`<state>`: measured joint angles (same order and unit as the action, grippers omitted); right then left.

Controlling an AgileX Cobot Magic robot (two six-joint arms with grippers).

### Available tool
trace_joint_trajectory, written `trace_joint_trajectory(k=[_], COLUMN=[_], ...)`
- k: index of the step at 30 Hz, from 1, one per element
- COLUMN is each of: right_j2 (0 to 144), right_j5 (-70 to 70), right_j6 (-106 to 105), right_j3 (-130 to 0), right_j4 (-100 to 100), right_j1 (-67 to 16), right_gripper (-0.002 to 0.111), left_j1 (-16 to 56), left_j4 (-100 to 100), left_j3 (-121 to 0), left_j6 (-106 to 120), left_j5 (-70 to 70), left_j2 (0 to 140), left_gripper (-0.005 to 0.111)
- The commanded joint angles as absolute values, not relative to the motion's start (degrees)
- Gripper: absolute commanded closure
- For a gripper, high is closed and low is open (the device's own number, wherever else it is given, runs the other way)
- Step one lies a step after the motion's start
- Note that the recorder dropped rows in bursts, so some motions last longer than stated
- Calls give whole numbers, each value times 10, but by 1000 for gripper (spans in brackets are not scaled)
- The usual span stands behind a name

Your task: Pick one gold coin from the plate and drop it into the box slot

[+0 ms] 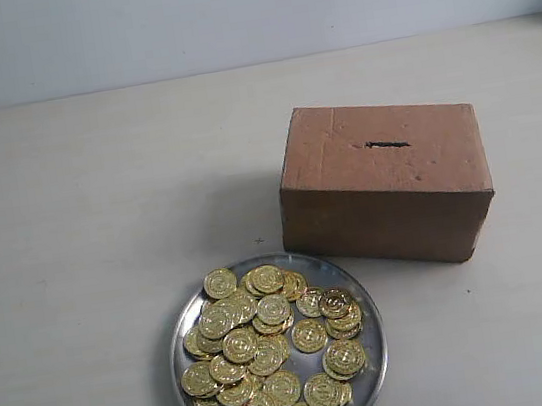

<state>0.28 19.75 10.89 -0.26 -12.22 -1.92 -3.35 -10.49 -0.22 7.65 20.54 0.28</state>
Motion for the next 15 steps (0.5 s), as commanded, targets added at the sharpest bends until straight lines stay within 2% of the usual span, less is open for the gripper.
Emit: trace_joint_trajectory(k=[1, 15], right_j2=[0, 0], right_j5=[194, 165], right_j6=[105, 105], right_j3=[0, 0], right_j4=[-122, -121], right_j1=[-19, -19], right_gripper=[108, 108], left_j1=[-35, -35], left_j4=[-106, -106], left_j3=[0, 0], left_j6=[73, 73], left_j5=[204, 204], left_j2=[0, 0], left_gripper=[107, 107])
